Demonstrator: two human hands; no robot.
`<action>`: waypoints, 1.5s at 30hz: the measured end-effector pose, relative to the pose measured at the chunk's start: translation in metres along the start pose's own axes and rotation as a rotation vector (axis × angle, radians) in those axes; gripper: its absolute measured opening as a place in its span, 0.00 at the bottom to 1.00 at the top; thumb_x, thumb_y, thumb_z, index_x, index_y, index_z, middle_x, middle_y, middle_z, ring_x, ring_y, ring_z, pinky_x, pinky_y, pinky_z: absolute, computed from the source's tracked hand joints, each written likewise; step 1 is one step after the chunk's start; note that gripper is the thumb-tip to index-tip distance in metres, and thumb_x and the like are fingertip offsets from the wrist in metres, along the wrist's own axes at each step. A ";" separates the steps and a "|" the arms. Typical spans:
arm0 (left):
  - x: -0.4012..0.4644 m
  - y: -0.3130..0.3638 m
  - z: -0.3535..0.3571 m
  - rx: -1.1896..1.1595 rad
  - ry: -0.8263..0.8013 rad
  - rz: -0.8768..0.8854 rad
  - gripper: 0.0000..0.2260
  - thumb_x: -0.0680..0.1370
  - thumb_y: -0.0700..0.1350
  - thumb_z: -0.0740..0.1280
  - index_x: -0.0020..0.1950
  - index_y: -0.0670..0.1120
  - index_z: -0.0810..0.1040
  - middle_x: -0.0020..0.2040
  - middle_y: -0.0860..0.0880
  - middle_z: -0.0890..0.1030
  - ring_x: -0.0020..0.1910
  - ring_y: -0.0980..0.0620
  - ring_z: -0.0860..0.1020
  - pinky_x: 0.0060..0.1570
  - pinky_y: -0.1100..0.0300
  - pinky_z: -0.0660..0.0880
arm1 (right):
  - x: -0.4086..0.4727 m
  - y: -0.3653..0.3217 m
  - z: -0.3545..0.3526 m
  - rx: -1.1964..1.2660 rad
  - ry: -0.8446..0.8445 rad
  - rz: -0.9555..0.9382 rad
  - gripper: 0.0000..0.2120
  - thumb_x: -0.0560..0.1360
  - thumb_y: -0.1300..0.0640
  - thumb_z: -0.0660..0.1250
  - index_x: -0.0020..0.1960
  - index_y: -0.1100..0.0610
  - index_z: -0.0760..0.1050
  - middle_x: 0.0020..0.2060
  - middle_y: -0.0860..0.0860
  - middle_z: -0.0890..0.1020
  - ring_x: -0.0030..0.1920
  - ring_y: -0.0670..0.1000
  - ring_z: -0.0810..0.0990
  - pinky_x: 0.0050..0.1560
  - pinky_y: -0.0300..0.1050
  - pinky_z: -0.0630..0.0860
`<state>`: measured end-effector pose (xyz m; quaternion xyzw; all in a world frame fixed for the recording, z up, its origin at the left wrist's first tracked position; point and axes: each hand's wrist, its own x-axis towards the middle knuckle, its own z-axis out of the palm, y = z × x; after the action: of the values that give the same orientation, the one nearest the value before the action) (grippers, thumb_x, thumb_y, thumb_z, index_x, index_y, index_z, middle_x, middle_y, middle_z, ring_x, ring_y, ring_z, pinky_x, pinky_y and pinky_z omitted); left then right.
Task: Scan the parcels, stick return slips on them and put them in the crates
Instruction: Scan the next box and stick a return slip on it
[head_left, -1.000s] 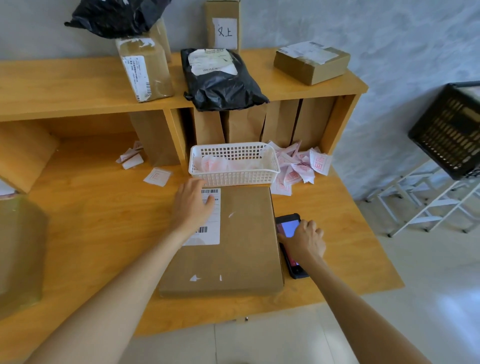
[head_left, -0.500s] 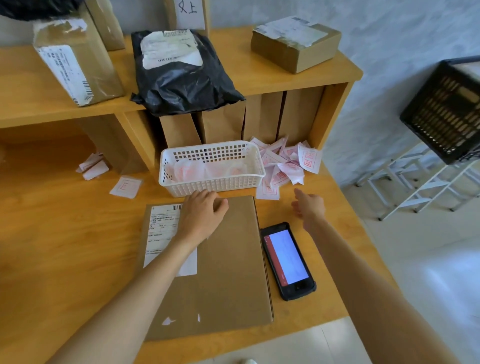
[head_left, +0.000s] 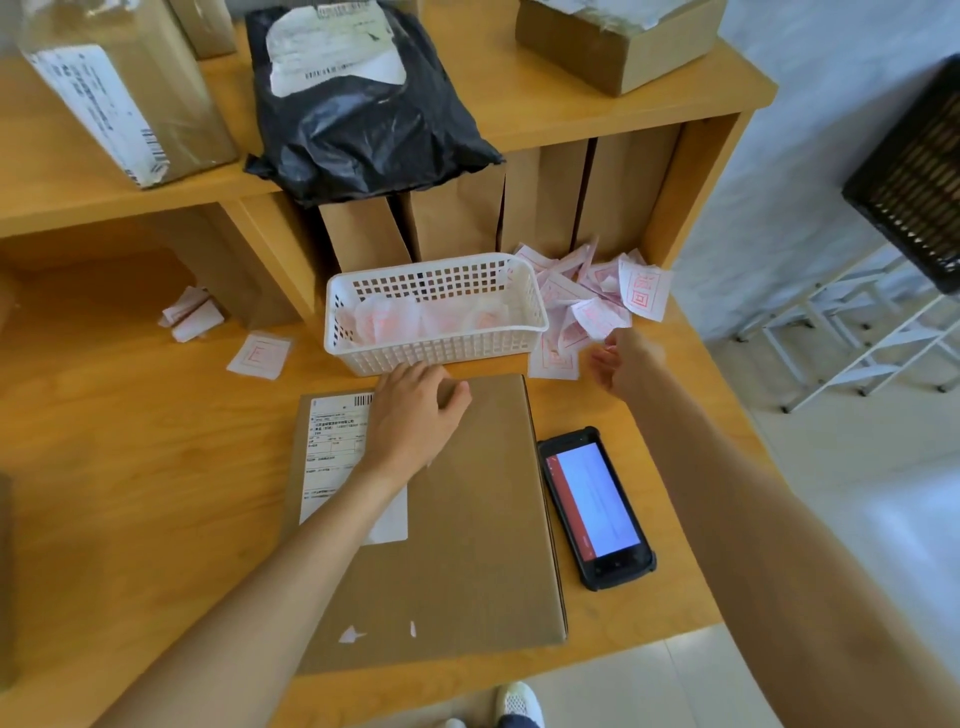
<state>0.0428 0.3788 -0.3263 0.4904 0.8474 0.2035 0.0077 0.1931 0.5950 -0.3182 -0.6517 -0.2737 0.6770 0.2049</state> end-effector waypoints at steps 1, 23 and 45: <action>0.000 0.000 0.000 -0.002 -0.001 -0.001 0.21 0.76 0.60 0.51 0.43 0.48 0.77 0.41 0.54 0.79 0.44 0.53 0.74 0.50 0.58 0.66 | -0.003 0.000 -0.001 0.006 -0.004 -0.012 0.03 0.77 0.63 0.63 0.50 0.60 0.74 0.48 0.58 0.84 0.33 0.49 0.80 0.27 0.38 0.77; 0.013 0.006 -0.067 -1.020 -0.167 -0.393 0.10 0.81 0.50 0.64 0.51 0.46 0.82 0.48 0.50 0.84 0.48 0.54 0.81 0.52 0.61 0.77 | -0.136 0.035 -0.004 -0.709 -0.420 -0.572 0.06 0.80 0.58 0.63 0.51 0.60 0.77 0.39 0.55 0.84 0.34 0.48 0.81 0.31 0.38 0.76; 0.009 -0.039 -0.085 -1.062 -0.170 -0.446 0.04 0.77 0.40 0.70 0.47 0.39 0.81 0.46 0.50 0.85 0.46 0.53 0.84 0.47 0.59 0.81 | -0.146 0.050 0.070 -0.608 -0.307 -0.720 0.06 0.78 0.58 0.67 0.53 0.58 0.77 0.46 0.48 0.84 0.38 0.48 0.84 0.31 0.37 0.78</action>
<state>-0.0119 0.3408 -0.2601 0.2437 0.7082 0.5540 0.3636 0.1372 0.4569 -0.2381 -0.4388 -0.6936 0.5410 0.1834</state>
